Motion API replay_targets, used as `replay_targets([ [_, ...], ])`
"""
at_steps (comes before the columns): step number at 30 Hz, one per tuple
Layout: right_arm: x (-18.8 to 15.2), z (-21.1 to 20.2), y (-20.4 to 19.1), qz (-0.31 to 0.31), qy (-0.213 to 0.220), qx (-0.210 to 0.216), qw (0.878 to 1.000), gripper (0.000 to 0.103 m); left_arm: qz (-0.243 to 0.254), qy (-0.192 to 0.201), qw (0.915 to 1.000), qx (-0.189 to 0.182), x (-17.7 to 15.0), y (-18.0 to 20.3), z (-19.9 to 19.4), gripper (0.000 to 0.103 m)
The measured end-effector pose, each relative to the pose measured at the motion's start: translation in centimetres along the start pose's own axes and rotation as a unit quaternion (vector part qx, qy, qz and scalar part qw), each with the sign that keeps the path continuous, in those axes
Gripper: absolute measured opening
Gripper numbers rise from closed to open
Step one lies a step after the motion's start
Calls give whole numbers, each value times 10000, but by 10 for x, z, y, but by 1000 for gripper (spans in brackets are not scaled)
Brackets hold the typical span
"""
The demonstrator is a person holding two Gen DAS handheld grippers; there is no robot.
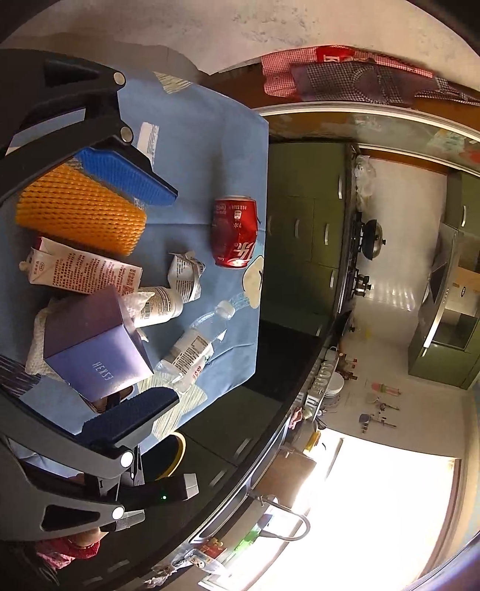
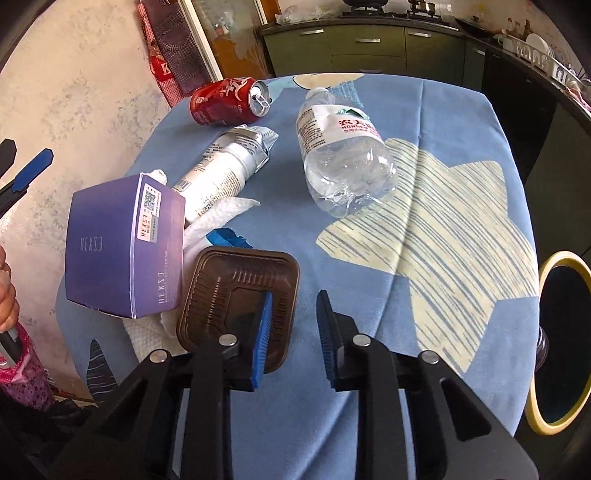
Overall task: Collect trash
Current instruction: 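Grasp the brown plastic tray with the right gripper, then carry the brown tray to the bin and release it with the right gripper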
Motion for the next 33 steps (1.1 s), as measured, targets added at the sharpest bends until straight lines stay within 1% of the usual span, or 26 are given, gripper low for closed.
replay_targets([
  [1, 0, 2, -1, -24, -3, -30, 10000, 23, -17, 2, 10000, 3, -1, -1, 0, 98],
  [2, -1, 4, -2, -36, -27, -37, 10000, 19, -42, -3, 10000, -17, -3, -1, 0, 98],
  [3, -1, 7, -3, -53, -61, -45, 10000, 12, -53, -7, 10000, -40, -4, -1, 0, 98],
  [5, -1, 9, -3, -68, -58, -88, 9999, 5, -58, -11, 10000, -57, -5, -2, 1, 98],
  [9, 0, 3, 2, -9, 55, -116, 9999, 4, -56, -3, 9999, -114, -5, 0, 0, 98],
  [14, 1, -12, 19, 208, 243, -190, 9993, 4, -72, 18, 9997, -232, -7, 4, 1, 98],
  [18, 3, -37, 44, 552, 560, -228, 9966, 4, -10, 84, 9995, -295, -6, 10, -2, 98],
  [20, 4, -56, 64, 809, 806, -329, 9929, 4, 39, 110, 9994, -335, -5, 15, -3, 98],
  [22, 7, -76, 95, 1158, 1106, -544, 9856, 4, 71, 135, 9992, -366, -4, 19, -4, 98],
  [24, 5, -99, 131, 1538, 1398, -847, 9745, 4, 102, 146, 9991, -397, -3, 22, -3, 98],
  [26, 1, -119, 169, 1888, 1620, -1292, 9599, 4, 150, 135, 9989, -422, -3, 27, -1, 98],
  [29, -10, -132, 216, 2304, 1676, -1798, 9415, 4, 171, 89, 9986, -490, -2, 33, 4, 98],
  [30, -14, -134, 235, 2462, 1676, -2006, 9333, 4, 175, 74, 9985, -509, -2, 34, 5, 98],
  [33, -25, -134, 273, 2701, 1584, -2506, 9161, 4, 221, 19, 9982, -559, -1, 40, 11, 98],
])
Point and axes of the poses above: each gripper's, at about its wrist camera, not at the fingertips, and z roughly the way its jaws point, y to its right, x to its top, the point moved 6 cm from there along z, roughly the way its jaws point, and after that the axes turned 9 degrees about z, right-handed, at the moved point
